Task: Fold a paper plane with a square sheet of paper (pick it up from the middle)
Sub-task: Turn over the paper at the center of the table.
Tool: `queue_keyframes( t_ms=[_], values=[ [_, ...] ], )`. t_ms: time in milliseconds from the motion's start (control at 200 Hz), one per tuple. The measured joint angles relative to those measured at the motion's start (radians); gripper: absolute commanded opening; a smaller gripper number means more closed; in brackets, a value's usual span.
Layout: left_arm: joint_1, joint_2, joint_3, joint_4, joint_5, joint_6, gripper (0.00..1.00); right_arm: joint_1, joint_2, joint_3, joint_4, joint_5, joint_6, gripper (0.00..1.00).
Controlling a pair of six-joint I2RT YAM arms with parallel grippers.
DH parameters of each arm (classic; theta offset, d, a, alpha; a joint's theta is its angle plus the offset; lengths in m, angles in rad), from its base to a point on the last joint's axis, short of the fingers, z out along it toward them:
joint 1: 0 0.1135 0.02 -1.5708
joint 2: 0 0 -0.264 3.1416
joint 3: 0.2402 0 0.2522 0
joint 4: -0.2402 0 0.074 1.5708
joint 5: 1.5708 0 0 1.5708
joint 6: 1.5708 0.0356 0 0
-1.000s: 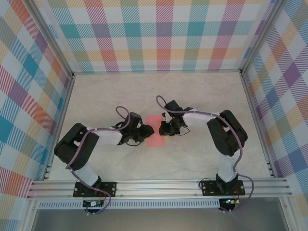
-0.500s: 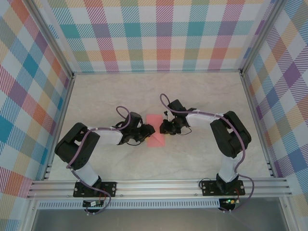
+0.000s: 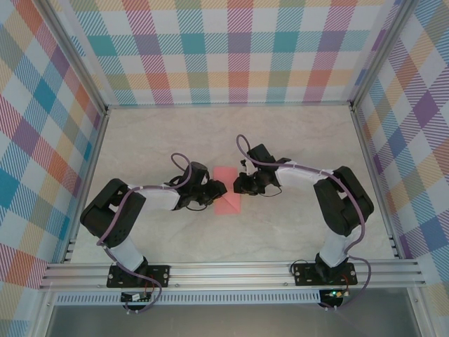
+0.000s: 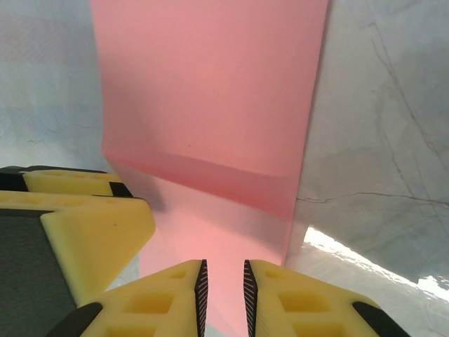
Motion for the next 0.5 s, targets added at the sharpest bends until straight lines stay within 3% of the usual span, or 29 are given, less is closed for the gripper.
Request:
queue_keyframes(
  t_ms=[175, 345, 500],
  values=[
    [0.0, 0.017, 0.02, 0.019, -0.003, 0.024, 0.15, 0.0, -0.044, -0.039, 0.004, 0.018, 0.011, 0.28],
    [0.0, 0.017, 0.025, 0.004, -0.024, 0.059, 0.05, 0.0, -0.144, -0.087, 0.003, 0.082, 0.029, 0.5],
    [-0.002, -0.057, 0.042, -0.123, -0.085, 0.124, 0.03, -0.001, -0.269, -0.121, -0.005, 0.167, 0.029, 0.72]
  ],
)
